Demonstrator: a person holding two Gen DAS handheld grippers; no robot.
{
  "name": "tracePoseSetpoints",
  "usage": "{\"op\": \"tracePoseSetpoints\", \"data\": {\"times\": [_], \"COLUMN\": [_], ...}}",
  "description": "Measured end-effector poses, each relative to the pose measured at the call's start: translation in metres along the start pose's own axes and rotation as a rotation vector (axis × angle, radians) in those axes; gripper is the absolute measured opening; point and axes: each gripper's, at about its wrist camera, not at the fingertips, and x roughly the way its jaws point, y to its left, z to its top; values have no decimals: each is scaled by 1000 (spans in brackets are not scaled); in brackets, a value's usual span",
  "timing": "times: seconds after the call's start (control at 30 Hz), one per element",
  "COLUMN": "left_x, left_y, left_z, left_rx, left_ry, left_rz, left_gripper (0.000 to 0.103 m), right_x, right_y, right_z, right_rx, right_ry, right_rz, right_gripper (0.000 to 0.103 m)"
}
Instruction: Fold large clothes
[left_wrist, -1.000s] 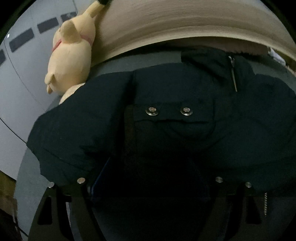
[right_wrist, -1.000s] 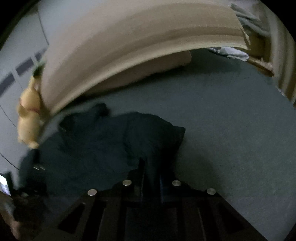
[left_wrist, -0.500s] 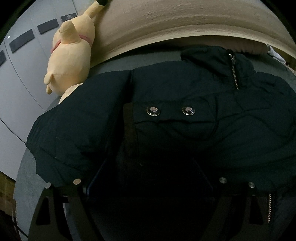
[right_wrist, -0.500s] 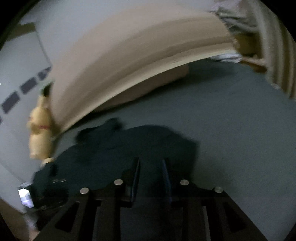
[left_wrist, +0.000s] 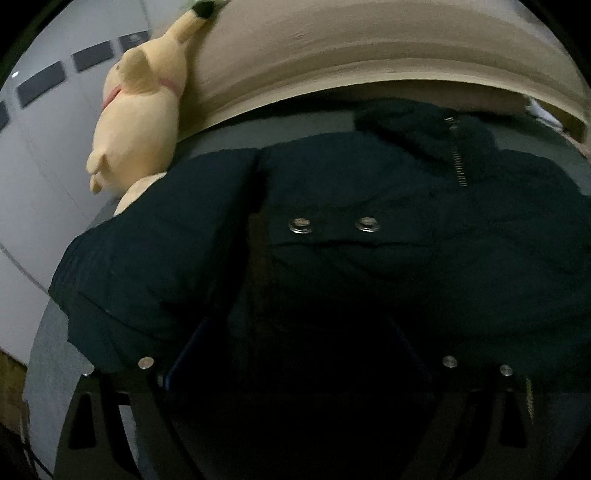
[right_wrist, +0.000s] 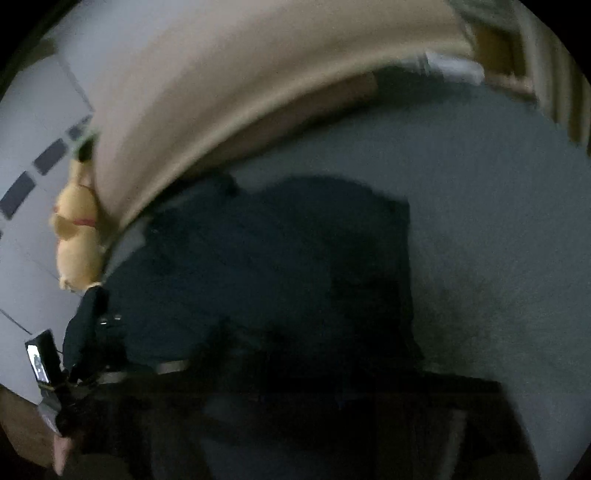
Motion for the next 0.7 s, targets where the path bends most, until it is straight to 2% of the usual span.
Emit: {"op": "tracePoseSetpoints", "data": {"times": [0.07, 0.17, 0.2, 0.27, 0.3, 0.37, 0.43, 0.53, 0.6, 0.7], "left_x": [-26, -74, -91, -101, -101, -92, -63, -21, 1, 31], "left_y": [9, 42, 66, 103, 139, 187, 254, 321, 345, 362], "left_z": [0, -3, -4, -7, -10, -15, -25, -38, -45, -50], "left_rx": [-5, -54, -94, -168, -254, -384, -583, -802, -910, -998], "left_ry": [-47, -150, -193, -225, -231, -229, -177, -105, -70, -37], "left_rz": [-79, -208, -254, -280, -284, -280, -258, -279, -300, -324], "left_gripper": [93, 93, 93, 93, 93, 93, 93, 93, 92, 92], "right_x": [-17, -16, -13, -11, -6, -13, -9, -1, 1, 19], "right_y": [19, 34, 37, 41, 45, 38, 33, 28, 22, 17], "right_z": [-8, -17, -19, -24, -29, -39, -54, -60, -58, -59], "right_rx": [-84, -119, -130, -164, -186, -213, -229, -226, -206, -183], "right_ry": [-71, -74, -72, -59, -50, -35, -23, -2, 3, 48], "right_rz": [-1, -43, -43, -59, -74, -91, -113, -128, -128, -132], "right_gripper": [96, 96, 96, 96, 96, 96, 96, 98, 103, 103]}}
